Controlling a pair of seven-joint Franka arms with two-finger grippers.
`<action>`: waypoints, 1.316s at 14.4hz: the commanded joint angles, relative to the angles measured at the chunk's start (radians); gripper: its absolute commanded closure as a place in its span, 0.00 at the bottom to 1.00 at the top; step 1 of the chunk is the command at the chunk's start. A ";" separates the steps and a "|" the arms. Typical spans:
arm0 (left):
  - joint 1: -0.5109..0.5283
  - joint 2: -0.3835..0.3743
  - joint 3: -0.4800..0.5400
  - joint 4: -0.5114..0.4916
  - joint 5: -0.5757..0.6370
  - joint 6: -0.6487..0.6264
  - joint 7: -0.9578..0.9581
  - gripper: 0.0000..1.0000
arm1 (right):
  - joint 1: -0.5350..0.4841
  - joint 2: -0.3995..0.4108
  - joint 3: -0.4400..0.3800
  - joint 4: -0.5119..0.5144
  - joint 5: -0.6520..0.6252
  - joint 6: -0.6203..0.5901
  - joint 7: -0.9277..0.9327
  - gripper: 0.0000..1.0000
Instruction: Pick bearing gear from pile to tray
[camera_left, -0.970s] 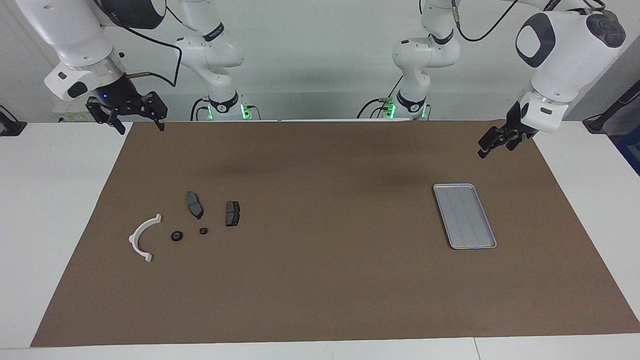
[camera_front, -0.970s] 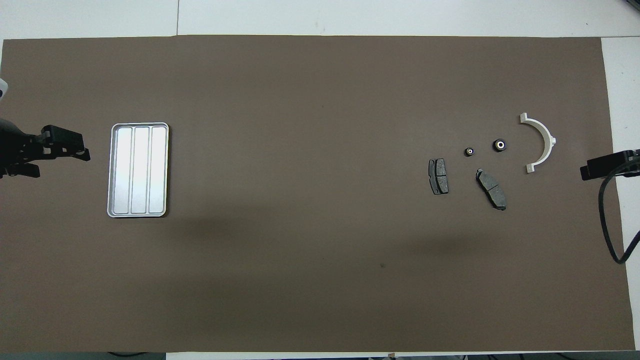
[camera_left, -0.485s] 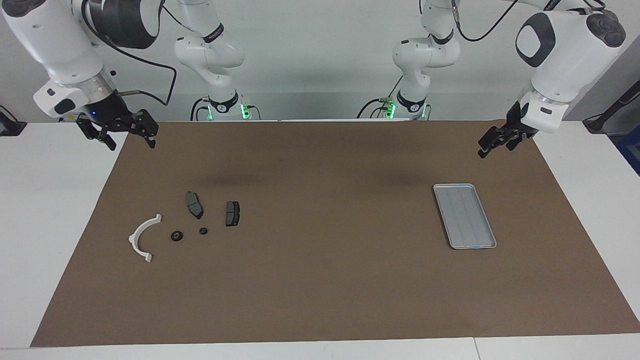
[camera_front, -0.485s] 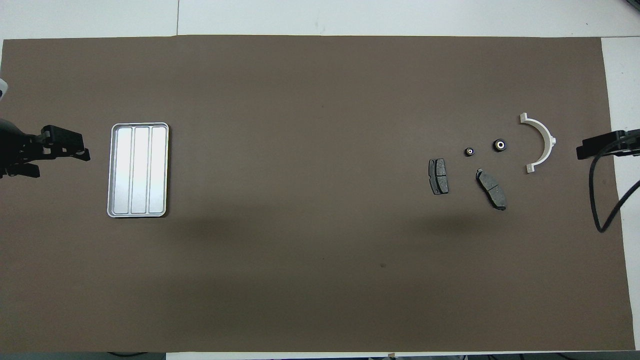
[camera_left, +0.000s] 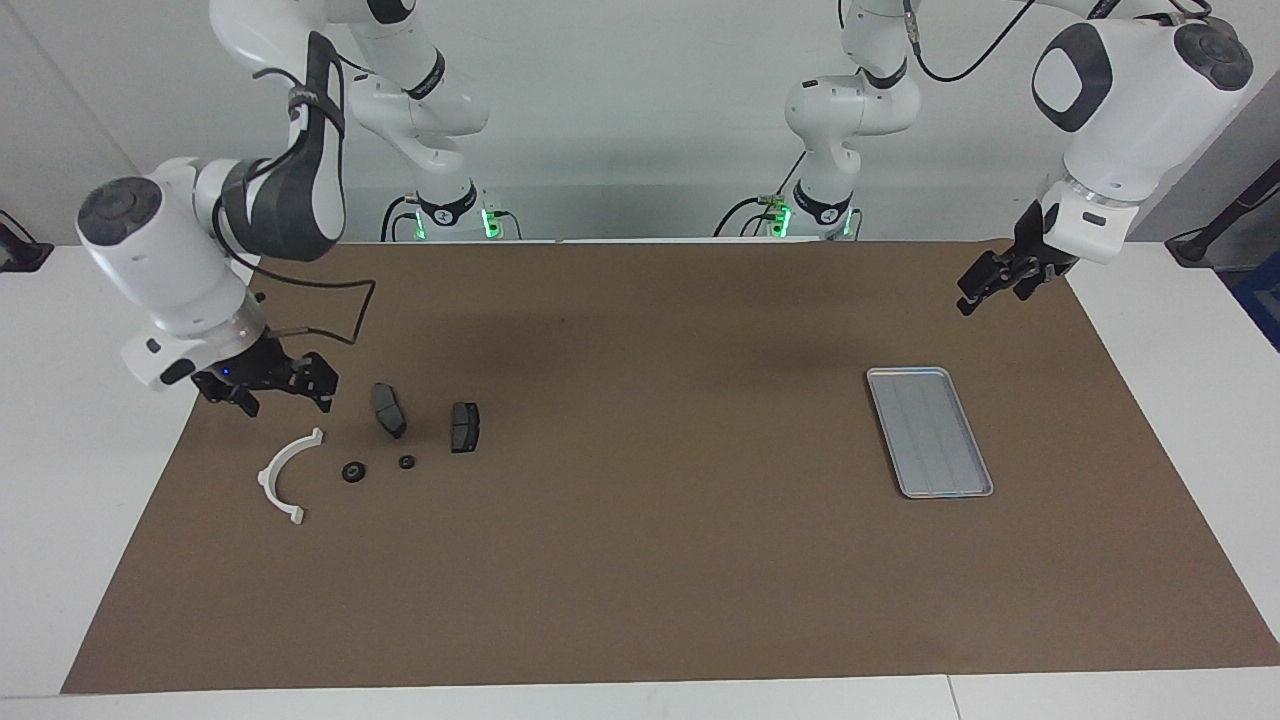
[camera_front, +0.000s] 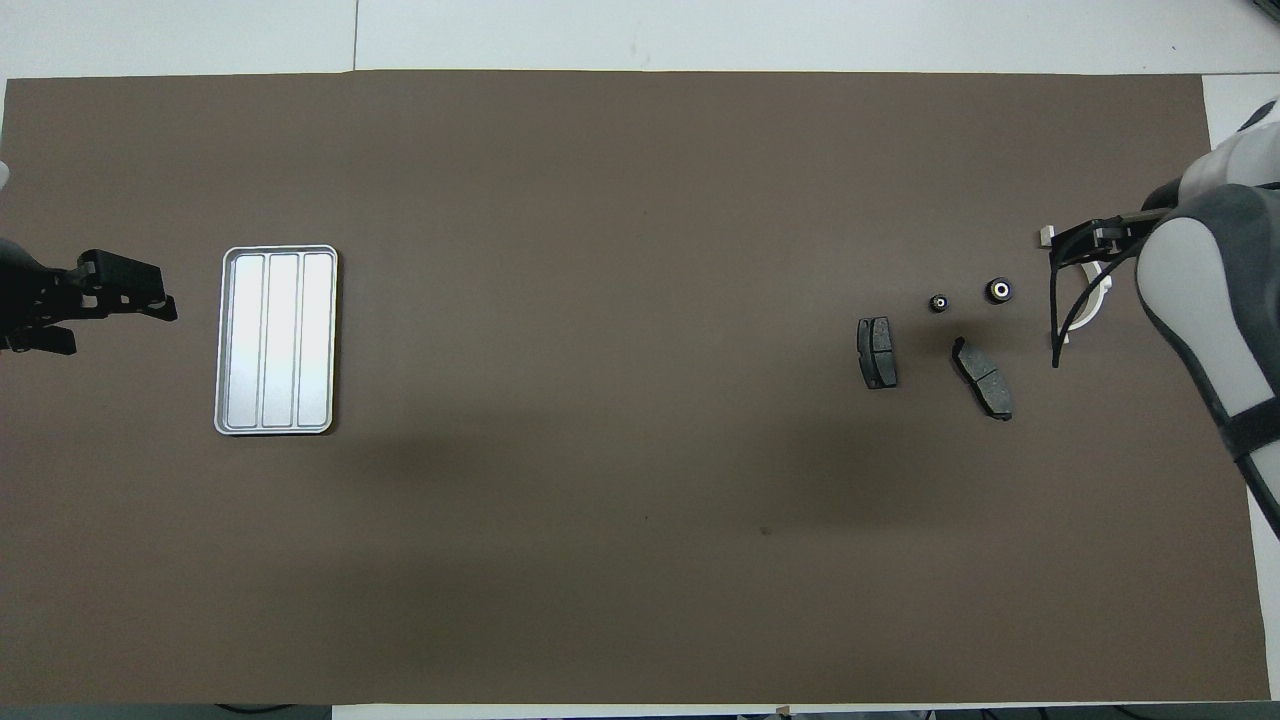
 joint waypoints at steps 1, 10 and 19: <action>0.000 -0.019 -0.002 -0.007 0.010 0.002 -0.004 0.00 | -0.003 0.077 0.007 -0.002 -0.017 0.060 -0.003 0.01; 0.011 -0.020 0.001 -0.007 0.010 -0.008 -0.004 0.00 | 0.034 0.137 0.014 -0.017 -0.015 0.115 0.009 0.02; 0.002 -0.028 0.000 -0.020 0.010 0.000 0.003 0.00 | 0.034 0.180 0.014 -0.020 -0.015 0.175 -0.005 0.04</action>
